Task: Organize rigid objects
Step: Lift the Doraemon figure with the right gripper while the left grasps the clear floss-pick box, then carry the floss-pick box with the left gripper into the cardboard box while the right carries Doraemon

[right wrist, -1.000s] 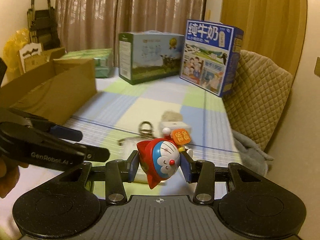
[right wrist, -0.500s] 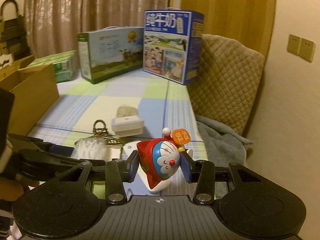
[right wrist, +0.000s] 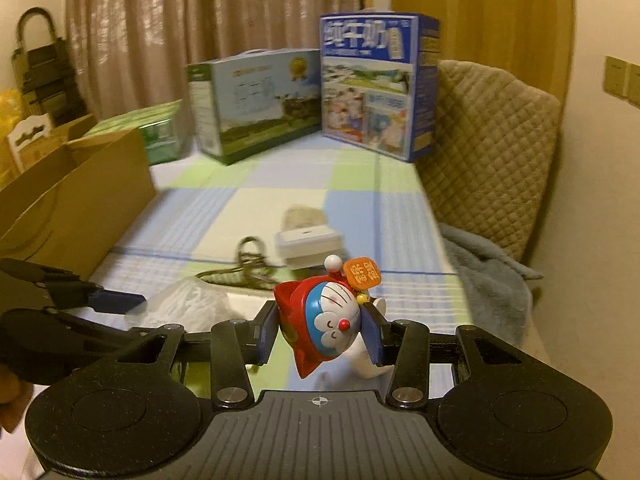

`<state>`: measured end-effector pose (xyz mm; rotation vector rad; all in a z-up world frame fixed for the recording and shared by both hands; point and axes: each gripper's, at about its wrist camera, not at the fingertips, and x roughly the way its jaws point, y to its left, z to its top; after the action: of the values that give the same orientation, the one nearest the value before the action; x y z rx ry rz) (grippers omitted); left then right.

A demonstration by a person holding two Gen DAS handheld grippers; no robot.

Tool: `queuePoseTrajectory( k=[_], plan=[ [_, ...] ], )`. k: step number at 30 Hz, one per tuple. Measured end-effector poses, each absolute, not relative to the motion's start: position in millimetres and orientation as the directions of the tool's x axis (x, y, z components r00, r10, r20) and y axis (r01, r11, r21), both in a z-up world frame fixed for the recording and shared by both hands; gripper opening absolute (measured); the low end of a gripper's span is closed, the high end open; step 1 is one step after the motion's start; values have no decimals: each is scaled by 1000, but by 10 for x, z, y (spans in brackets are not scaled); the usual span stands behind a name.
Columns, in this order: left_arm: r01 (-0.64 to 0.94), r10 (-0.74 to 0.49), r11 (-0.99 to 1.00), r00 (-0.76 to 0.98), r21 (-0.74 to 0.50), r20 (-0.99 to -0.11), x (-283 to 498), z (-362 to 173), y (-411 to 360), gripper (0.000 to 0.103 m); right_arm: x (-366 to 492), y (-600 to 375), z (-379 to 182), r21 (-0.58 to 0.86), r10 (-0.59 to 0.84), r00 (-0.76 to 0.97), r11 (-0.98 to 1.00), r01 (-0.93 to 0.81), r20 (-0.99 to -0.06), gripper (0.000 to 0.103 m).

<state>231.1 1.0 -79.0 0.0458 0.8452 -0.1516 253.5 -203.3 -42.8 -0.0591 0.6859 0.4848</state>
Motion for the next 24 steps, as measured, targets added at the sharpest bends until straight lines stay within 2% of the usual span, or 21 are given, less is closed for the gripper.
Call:
queuePoseTrajectory(
  k=[10, 13, 16, 21, 22, 24],
  plan=[
    [103, -67, 995, 673, 3, -737, 1707, -759, 389, 51, 2130, -1662, -466, 138, 511, 588, 815, -562, -627, 41],
    [107, -70, 994, 669, 2, -740, 1754, -792, 388, 57, 2084, -1608, -515, 145, 512, 574, 813, -564, -639, 41],
    [111, -55, 993, 670, 27, -740, 1802, -850, 357, 58, 2108, -1602, -543, 140, 500, 576, 820, -555, -646, 41],
    [107, -56, 994, 637, 16, -769, 1852, -980, 386, 57, 2138, -1588, -560, 147, 501, 570, 820, -553, -652, 41],
    [109, -53, 994, 628, 20, -777, 1863, -999, 385, 53, 2145, -1569, -556, 148, 504, 567, 818, -556, -652, 41],
    [106, -45, 994, 626, 27, -778, 1852, -996, 375, 52, 2156, -1537, -543, 153, 507, 563, 816, -558, -652, 41]
  ],
)
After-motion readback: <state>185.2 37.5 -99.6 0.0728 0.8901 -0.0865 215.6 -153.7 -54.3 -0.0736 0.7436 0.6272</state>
